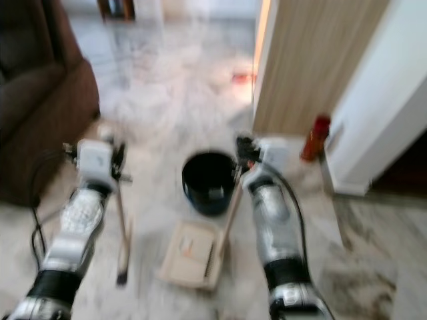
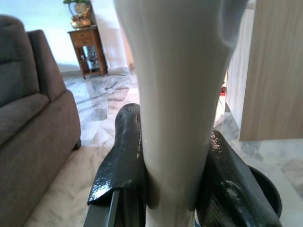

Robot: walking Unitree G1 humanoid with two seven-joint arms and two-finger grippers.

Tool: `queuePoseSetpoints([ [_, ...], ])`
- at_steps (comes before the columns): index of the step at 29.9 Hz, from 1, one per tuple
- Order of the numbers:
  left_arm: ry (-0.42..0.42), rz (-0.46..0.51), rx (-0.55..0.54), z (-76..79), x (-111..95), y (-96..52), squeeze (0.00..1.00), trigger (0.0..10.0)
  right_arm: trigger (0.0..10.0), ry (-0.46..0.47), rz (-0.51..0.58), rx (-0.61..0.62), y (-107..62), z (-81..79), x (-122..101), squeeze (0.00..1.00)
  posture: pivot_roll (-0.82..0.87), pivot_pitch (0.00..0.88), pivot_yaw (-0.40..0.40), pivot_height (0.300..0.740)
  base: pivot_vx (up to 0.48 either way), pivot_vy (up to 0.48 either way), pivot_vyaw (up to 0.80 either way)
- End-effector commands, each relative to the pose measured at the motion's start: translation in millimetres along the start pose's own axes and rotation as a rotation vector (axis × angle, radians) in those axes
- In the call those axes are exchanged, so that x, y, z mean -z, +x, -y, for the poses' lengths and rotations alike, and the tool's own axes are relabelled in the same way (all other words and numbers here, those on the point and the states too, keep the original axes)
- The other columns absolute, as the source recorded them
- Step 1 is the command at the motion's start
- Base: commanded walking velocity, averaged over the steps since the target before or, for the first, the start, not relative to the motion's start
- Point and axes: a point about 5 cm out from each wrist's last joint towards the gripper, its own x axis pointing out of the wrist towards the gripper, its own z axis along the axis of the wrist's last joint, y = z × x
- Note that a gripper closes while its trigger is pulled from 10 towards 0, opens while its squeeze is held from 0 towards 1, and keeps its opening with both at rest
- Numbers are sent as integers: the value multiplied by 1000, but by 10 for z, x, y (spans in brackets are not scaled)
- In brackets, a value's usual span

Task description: Sweep floor

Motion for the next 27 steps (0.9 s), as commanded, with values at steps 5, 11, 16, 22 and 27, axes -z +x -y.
queuePoseSetpoints([
  [5, 26, 45, -11, -50, -90, 24, 0, 10000, 10000, 18, 147, 27, 92, 5, -290, 0, 47, 71, -20, 740, 0, 0, 0],
  [11, 23, 47, -10, -45, -94, 31, 0, 10000, 10000, 27, 225, 71, 155, 9, -477, 0, 47, 66, -19, 740, 0, 0, 0],
  [16, 24, 46, -11, -51, -92, 30, 0, 10000, 10000, 18, 282, 55, 214, -36, -647, 0, 49, 66, -19, 740, 0, 0, 0],
  [22, 21, 45, -10, -40, -92, 26, 0, 10000, 10000, 8, 339, 5, 257, -127, -860, 0, 46, 67, -21, 740, 0, 0, 0],
  [27, 18, 46, -9, -30, -91, 23, 0, 10000, 10000, -6, 359, -10, 252, -145, -945, 0, 45, 67, -23, 740, 0, 0, 0],
])
